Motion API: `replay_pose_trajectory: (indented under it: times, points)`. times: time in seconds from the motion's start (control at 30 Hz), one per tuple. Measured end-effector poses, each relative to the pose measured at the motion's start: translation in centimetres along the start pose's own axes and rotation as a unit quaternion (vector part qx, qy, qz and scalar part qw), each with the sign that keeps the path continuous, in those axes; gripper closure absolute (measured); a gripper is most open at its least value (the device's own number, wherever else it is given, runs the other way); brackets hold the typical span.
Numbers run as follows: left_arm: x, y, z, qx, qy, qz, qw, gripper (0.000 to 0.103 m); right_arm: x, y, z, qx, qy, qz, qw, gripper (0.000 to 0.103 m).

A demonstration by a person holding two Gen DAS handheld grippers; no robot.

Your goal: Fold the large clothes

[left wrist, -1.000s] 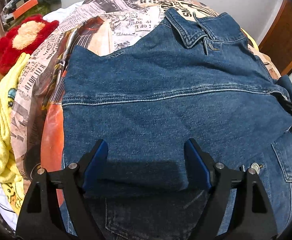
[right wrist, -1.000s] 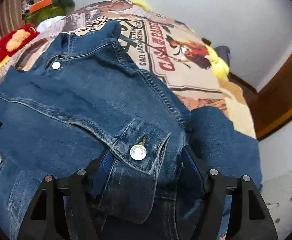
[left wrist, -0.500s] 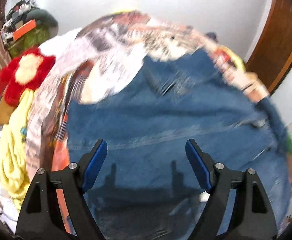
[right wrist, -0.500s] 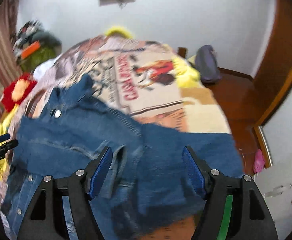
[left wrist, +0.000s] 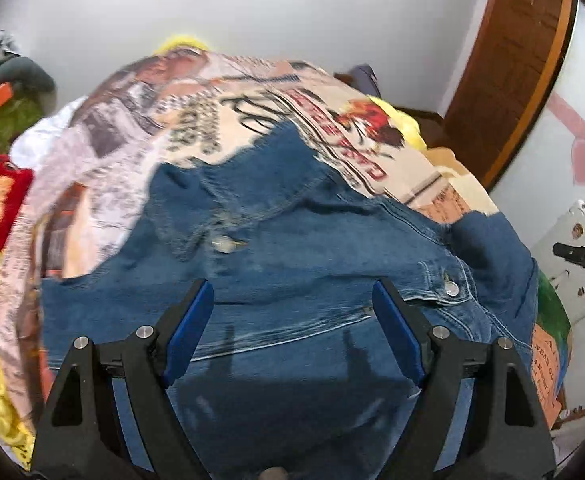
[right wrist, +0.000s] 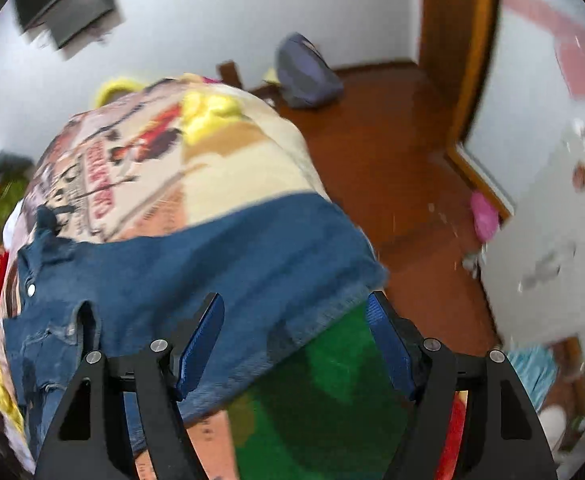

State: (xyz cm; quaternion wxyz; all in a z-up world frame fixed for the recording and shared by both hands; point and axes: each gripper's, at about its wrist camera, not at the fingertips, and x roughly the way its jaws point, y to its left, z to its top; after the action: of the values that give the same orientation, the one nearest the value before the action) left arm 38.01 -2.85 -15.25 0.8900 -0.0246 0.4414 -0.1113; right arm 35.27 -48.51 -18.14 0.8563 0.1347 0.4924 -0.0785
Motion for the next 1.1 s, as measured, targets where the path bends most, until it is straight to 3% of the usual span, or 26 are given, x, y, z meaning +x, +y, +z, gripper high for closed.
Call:
replay_pose_trajectory:
  times: [0.2, 0.43, 0.53, 0.63, 0.7, 0.87, 1.1]
  points:
    - [3.2, -2.4, -0.6, 0.018, 0.033, -0.015, 0.9992, 0.022, 5.2, -3.8, -0.9, 0.055, 0.06, -0.004, 0.997, 0.032]
    - [4.4, -3.3, -1.8, 0.045, 0.045, -0.001, 0.998, 0.022, 8.3, -5.5, -0.1, 0.108, 0.061, 0.026, 0.992, 0.034]
    - [4.3, -2.9, -2.0, 0.045, 0.045, 0.005, 0.998, 0.022, 9.1, -5.6, 0.6, 0.122, 0.054, 0.027, 0.991, 0.047]
    - [4.0, -2.4, -2.1, 0.037, 0.045, 0.006, 0.9983, 0.022, 9.2, -5.2, 1.3, 0.125, 0.048, 0.022, 0.991, 0.07]
    - [3.6, -2.0, -2.2, 0.029, 0.043, 0.006, 0.9986, 0.022, 8.6, -4.7, 1.8, 0.121, 0.043, 0.03, 0.991, 0.088]
    - [2.0, -1.4, -2.2, 0.026, 0.029, 0.012, 0.9992, 0.022, 4.7, -2.1, 2.9, 0.077, -0.011, 0.021, 0.997, 0.093]
    - [-1.1, -0.3, -1.9, 0.016, 0.001, 0.014, 0.9998, 0.022, -2.7, 3.8, 4.3, 0.015, -0.08, 0.074, 0.994, 0.094]
